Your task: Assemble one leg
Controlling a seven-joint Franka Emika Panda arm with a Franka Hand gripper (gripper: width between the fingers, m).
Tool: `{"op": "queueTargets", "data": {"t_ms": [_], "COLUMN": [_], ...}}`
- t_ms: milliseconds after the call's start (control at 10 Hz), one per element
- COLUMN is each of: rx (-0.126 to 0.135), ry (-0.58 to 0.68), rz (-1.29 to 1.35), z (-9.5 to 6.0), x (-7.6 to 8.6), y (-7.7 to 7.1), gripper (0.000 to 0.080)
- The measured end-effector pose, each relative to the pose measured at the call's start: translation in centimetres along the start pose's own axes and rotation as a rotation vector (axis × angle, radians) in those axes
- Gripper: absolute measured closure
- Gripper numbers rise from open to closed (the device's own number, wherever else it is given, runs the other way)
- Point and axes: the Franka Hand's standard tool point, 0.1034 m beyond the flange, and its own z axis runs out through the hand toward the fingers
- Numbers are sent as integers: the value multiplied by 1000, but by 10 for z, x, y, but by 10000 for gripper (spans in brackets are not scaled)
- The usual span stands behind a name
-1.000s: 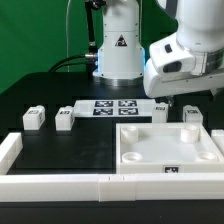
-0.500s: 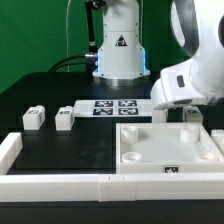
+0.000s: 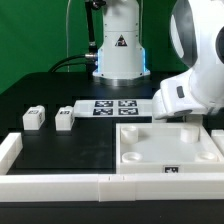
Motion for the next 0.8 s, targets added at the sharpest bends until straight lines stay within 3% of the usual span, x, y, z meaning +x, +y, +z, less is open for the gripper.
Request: {"op": "queueTargets", "data": {"t_ms": [100, 300, 400, 500, 800], "rx": [0, 1, 1, 1, 1], "ry": [0, 0, -3, -2, -3], "rz": [-4, -13, -17, -19, -21], "z": [0, 0, 0, 0, 0], "x": [0, 0, -1, -1, -1], "y": [0, 0, 0, 0, 0], "gripper": [151, 419, 419, 509, 509]}}
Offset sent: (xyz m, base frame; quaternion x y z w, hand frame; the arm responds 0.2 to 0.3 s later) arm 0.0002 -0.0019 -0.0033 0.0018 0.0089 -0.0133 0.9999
